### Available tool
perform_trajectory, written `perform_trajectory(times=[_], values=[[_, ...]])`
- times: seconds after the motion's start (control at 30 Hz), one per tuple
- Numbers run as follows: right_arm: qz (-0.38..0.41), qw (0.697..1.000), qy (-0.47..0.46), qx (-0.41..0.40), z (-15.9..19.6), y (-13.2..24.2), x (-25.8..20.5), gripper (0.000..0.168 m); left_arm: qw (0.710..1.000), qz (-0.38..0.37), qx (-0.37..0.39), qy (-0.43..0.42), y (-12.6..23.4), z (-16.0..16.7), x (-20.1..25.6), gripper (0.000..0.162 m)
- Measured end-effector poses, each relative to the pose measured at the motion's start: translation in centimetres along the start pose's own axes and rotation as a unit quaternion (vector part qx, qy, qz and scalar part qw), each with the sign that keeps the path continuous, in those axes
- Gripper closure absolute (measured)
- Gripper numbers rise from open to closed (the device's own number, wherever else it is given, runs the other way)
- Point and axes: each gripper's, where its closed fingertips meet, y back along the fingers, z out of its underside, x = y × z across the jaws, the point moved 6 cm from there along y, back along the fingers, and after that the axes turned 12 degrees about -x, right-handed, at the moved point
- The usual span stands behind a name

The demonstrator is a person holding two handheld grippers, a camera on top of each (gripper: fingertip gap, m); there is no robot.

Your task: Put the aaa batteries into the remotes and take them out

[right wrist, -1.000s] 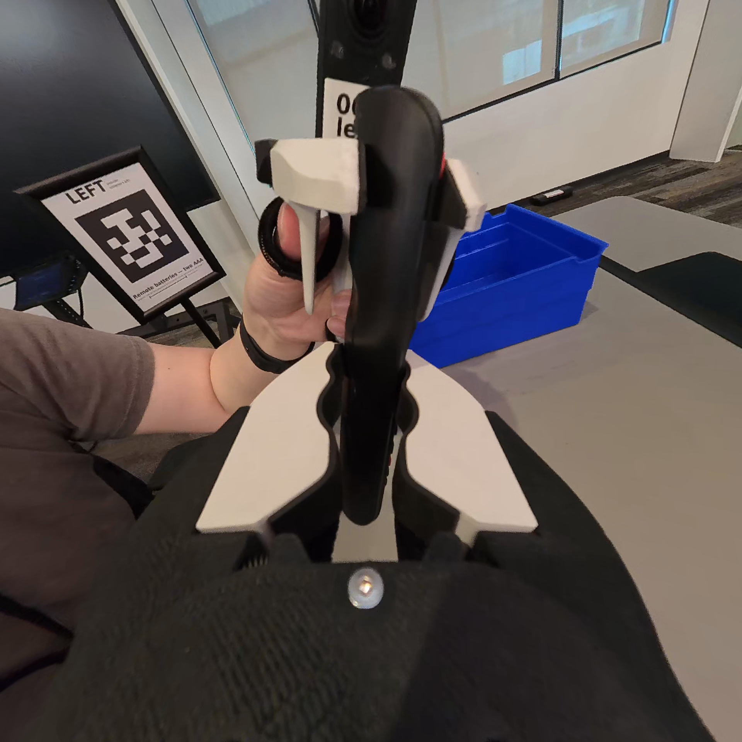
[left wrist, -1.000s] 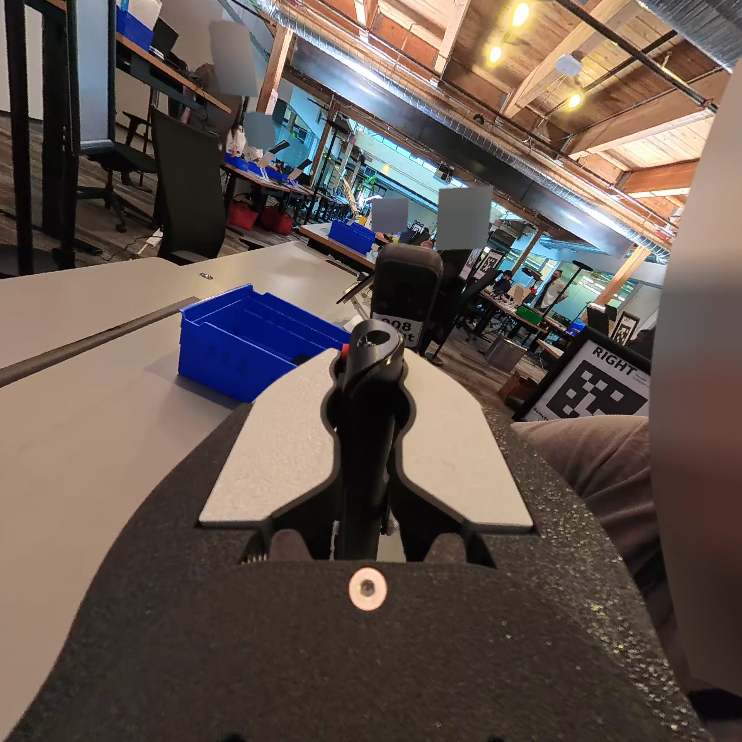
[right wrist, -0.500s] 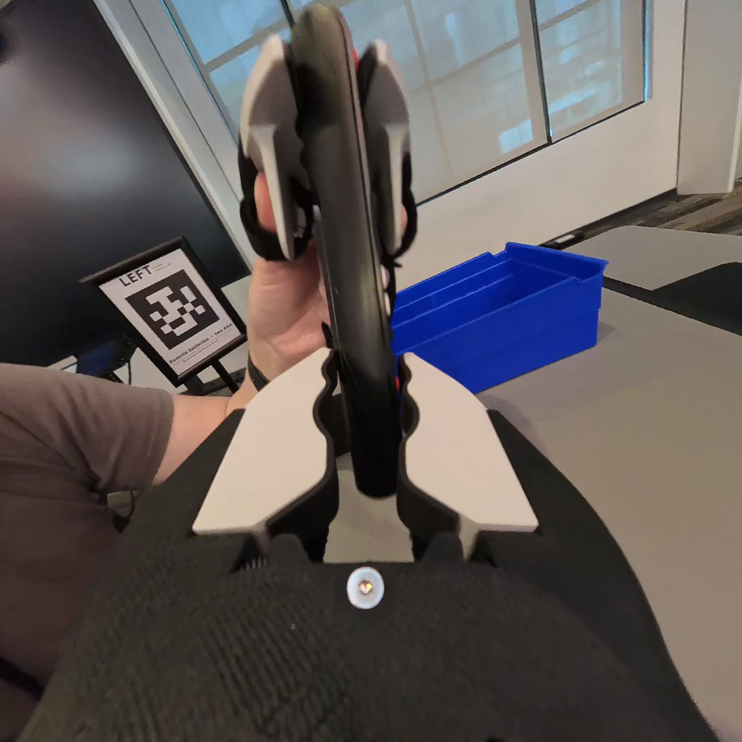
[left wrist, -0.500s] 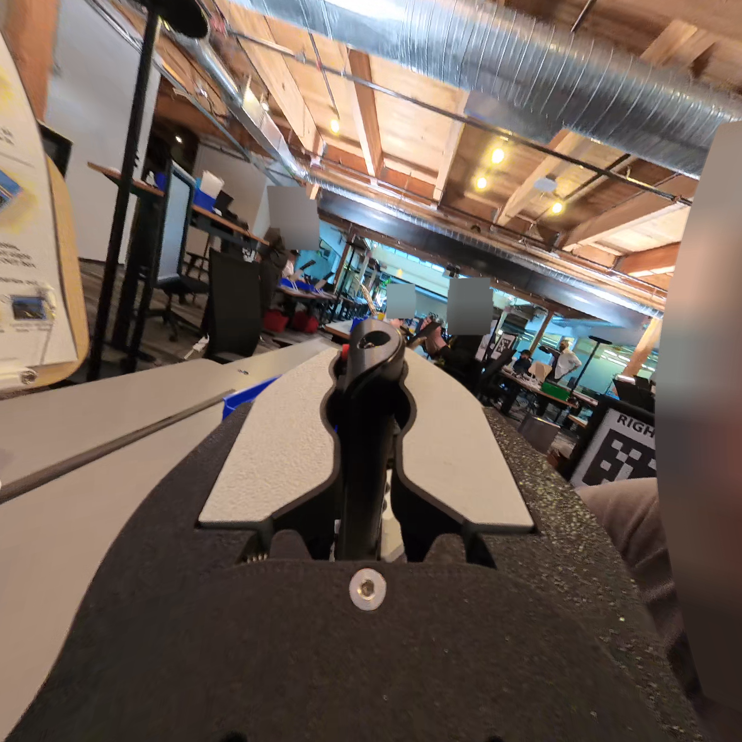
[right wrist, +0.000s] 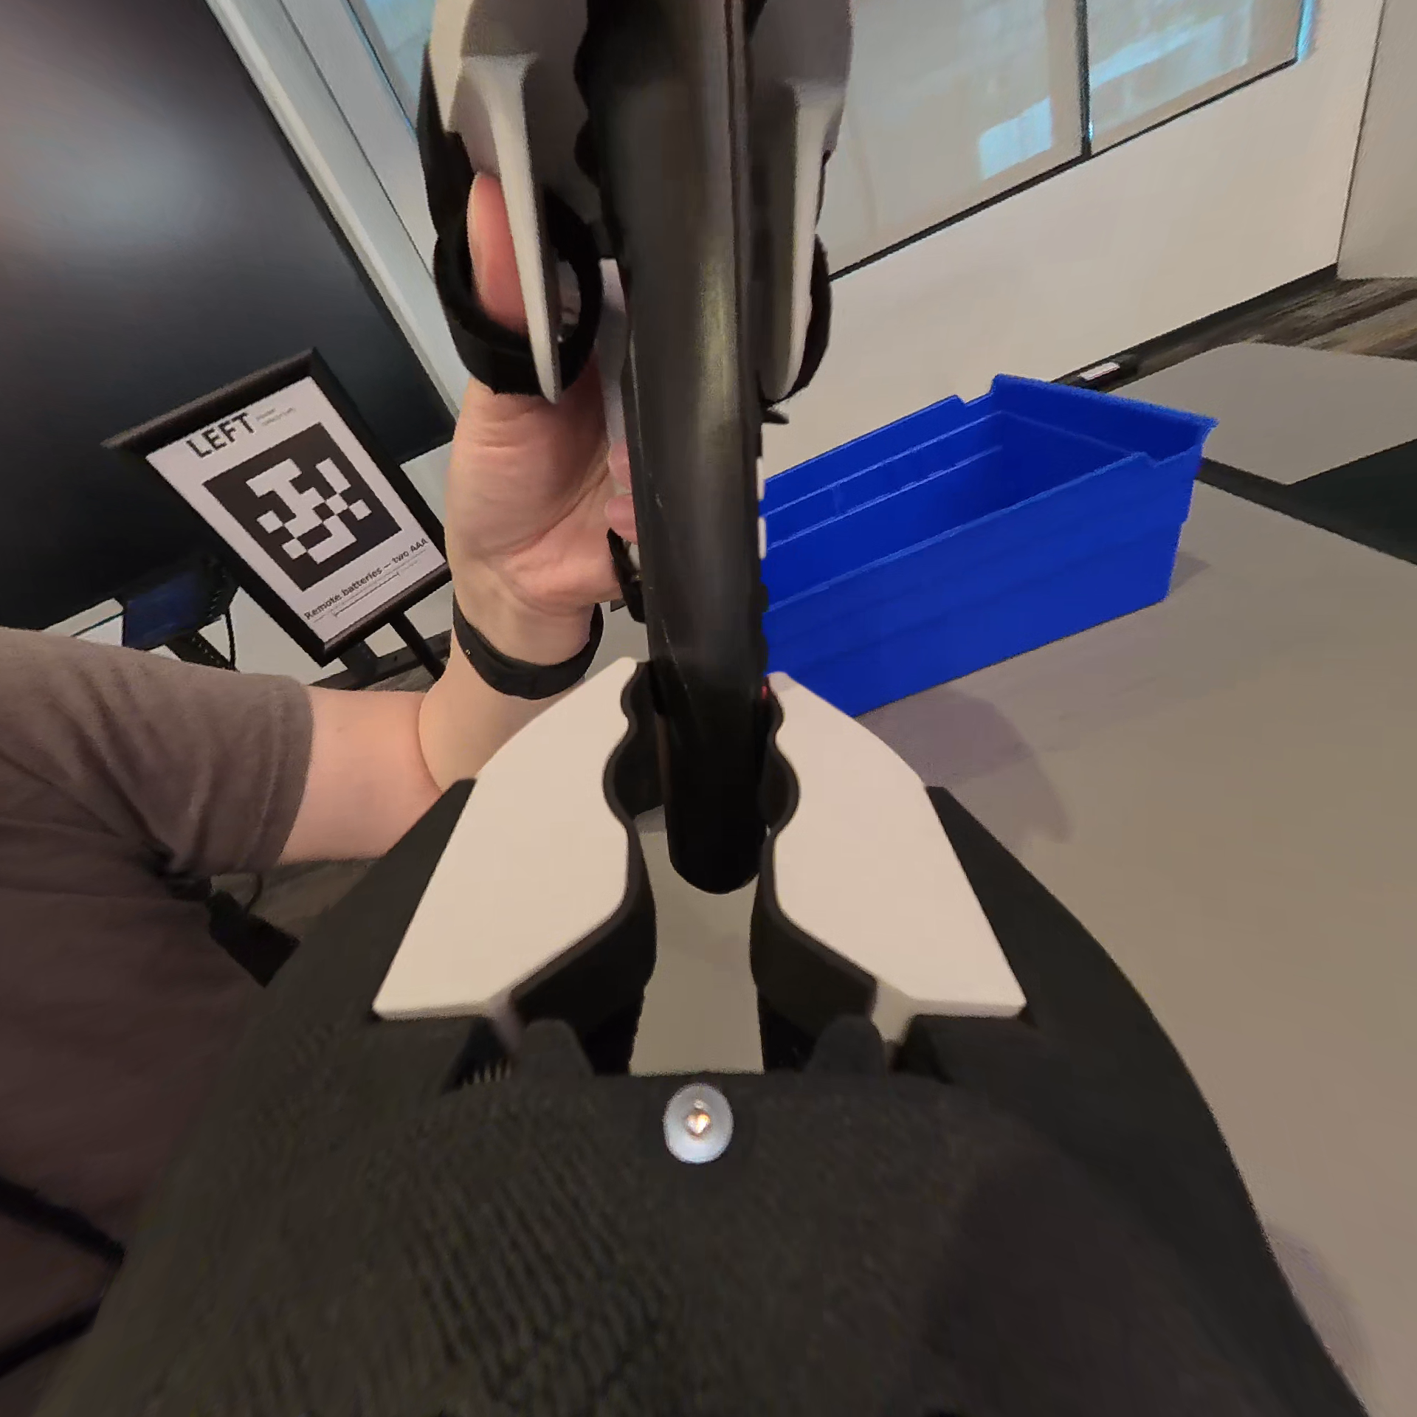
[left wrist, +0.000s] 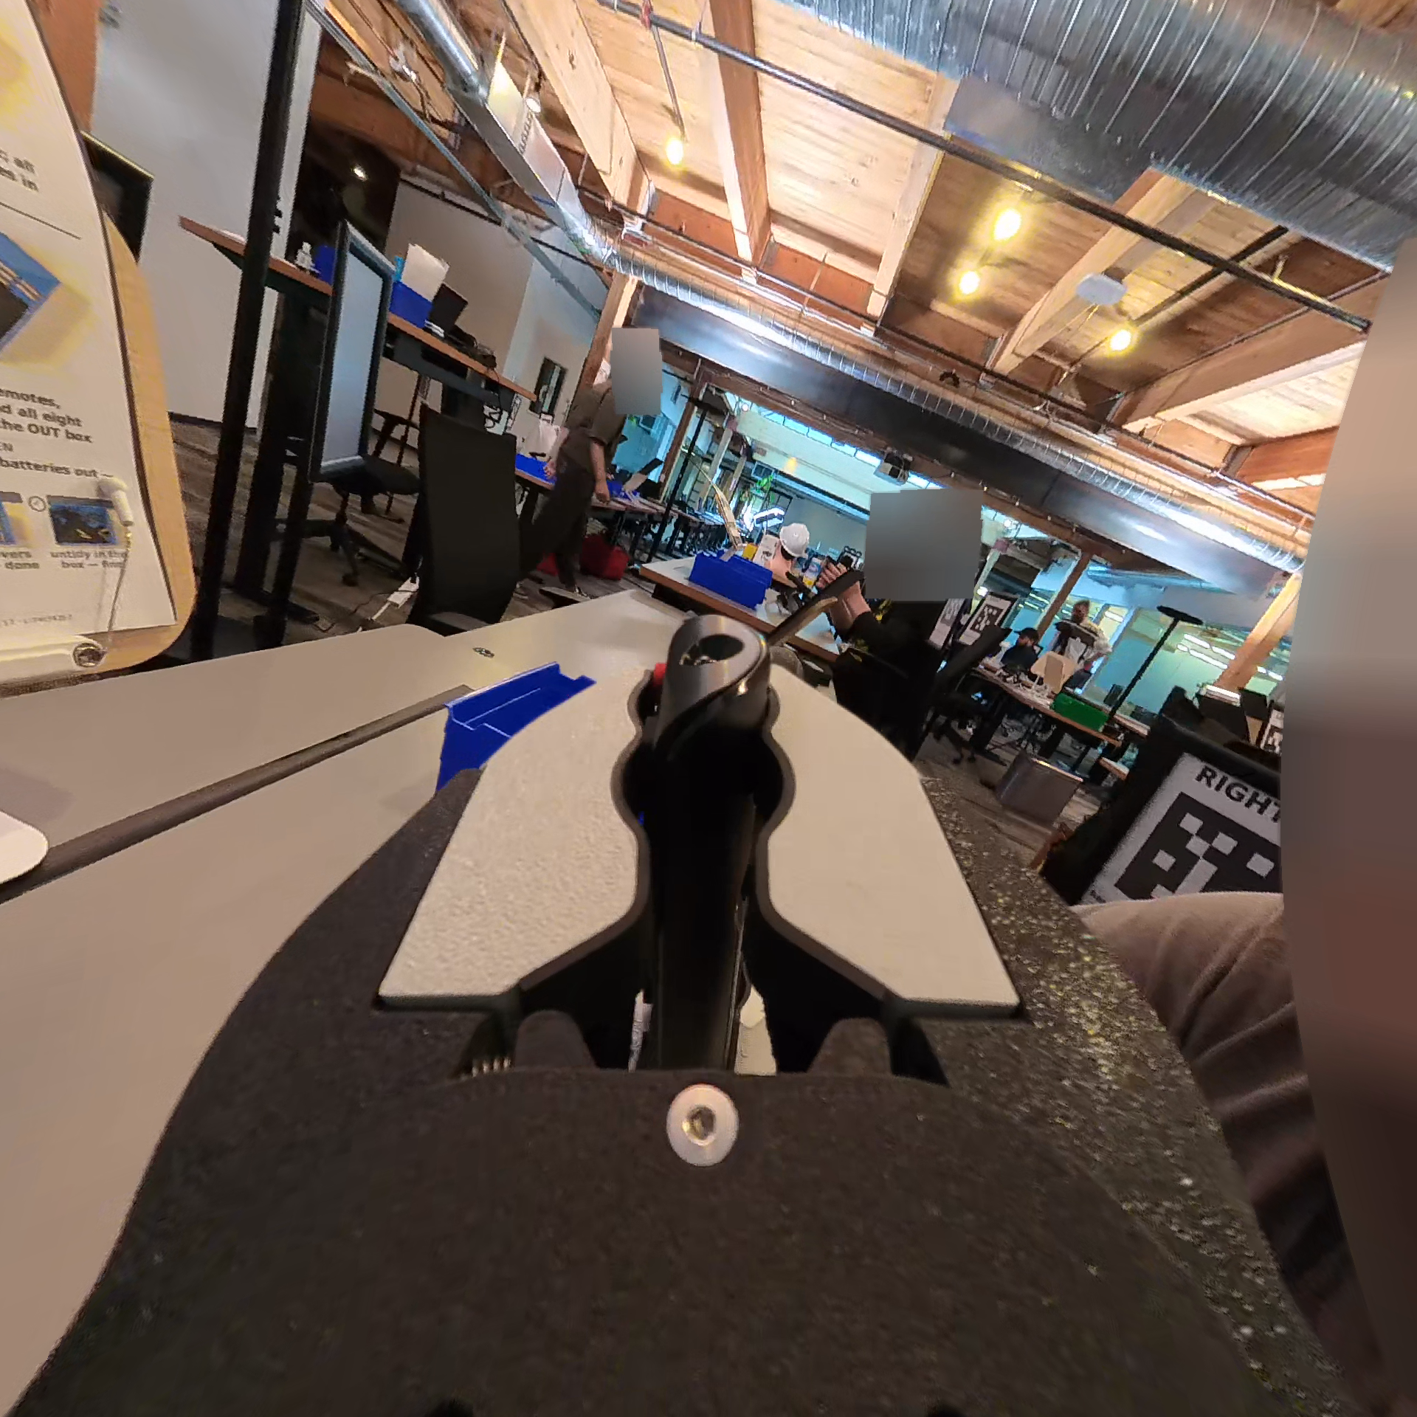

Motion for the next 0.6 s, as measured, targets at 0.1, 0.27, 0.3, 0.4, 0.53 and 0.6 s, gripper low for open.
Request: perform_trajectory(times=[0.1, 0.27, 0.3, 0.4, 0.53, 0.6], values=[[-0.011, 1.0, 0.011, 0.006, -0.3, 0.2, 0.0, 0.142, 1.0, 0.01, 0.011, 0.005, 0.2, -0.2, 0.0, 0.139], [0.002, 0.998, -0.024, 0.056, -0.5, 1.1, 1.7, 0.129, 0.999, -0.001, 0.039, -0.009, 0.6, -0.5, -0.3, 0.139], [0.021, 0.997, -0.034, 0.063, -0.6, 1.2, 2.2, 0.113, 1.0, 0.003, 0.021, -0.004, 0.5, -0.3, -0.3, 0.139], [0.046, 0.995, -0.042, 0.083, -1.2, 1.9, 2.0, 0.103, 1.0, 0.018, -0.017, 0.013, -0.3, 0.4, -0.7, 0.139], [0.143, 0.984, 0.003, 0.106, -2.1, 3.6, 1.8, 0.104, 0.998, 0.006, -0.046, 0.044, -1.4, 1.8, -1.6, 0.139], [0.2, 0.973, 0.05, 0.108, -2.7, 4.4, 1.3, 0.104, 0.997, -0.016, -0.051, 0.047, -1.9, 2.4, -2.0, 0.139]])
